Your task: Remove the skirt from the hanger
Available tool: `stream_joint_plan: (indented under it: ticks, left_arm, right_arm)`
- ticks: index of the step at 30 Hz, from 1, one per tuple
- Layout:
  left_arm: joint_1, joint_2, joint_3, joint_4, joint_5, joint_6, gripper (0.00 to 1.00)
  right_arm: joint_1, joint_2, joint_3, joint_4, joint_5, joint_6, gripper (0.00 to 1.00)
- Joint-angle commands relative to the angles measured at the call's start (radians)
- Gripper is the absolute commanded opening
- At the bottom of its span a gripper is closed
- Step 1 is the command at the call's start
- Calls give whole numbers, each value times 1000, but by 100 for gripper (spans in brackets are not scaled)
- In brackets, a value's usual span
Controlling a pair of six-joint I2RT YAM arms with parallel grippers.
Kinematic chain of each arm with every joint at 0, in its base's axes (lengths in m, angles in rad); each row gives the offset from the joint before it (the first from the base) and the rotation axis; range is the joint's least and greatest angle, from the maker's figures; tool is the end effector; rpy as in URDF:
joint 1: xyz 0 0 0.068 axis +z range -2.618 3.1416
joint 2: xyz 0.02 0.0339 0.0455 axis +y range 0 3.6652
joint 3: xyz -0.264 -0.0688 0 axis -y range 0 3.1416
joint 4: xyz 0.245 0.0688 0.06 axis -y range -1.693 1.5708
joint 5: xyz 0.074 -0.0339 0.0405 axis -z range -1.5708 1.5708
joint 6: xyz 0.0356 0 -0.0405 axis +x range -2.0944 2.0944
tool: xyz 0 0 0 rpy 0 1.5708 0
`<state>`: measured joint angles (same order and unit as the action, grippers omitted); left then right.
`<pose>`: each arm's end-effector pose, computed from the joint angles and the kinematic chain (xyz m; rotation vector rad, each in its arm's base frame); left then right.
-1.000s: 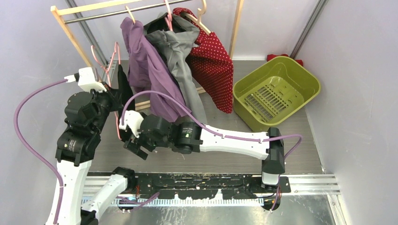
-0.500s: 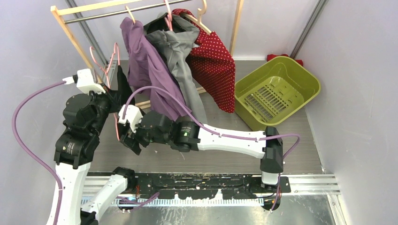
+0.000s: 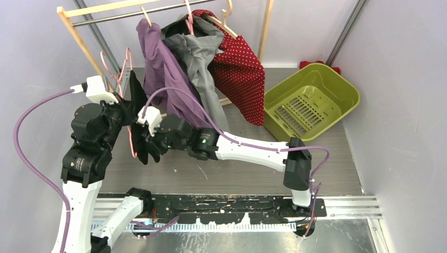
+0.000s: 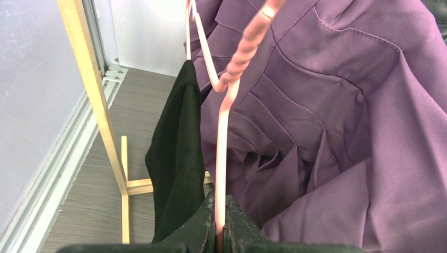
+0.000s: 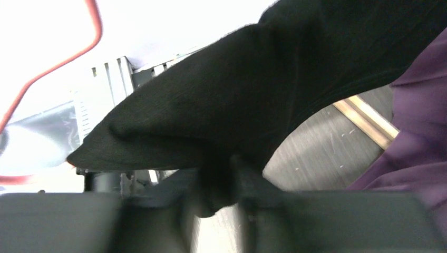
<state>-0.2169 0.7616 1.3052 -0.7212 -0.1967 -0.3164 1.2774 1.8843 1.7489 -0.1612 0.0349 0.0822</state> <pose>0.1136 -0.0179 0.4545 -0.2305 1.7347 -0.2184 0.1334 0.4372 0.3590 -1.0865 1.6415 0.8890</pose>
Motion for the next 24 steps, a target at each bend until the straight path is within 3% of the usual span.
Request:
stream_joint_plan:
  ticks: [1,2,10,16,19,24]
  left_arm:
    - [-6,-17,49,67,36,-20,0]
    - [-6,-19,46,66,36,-20,0]
    - [-6,-20,15,74,-3,-3,0]
    - [-7,-7,-31,127,-16,11,0]
    - [-7,8,-42,155,-23,25,0]
    - [-7,29,-58,179,-21,36,0]
  right_arm:
    - [-10,4,35,50,-6,39,7]
    - [-13,1,31,49,-12,45,2]
    - [-26,-103,22,-155,-22,12,1]
    - [-29,-310,-44,-305,344,-80,1]
    - [-72,-407,-60,-312,422,-101,1]
    - [-101,-470,49,-348,497,-193,1]
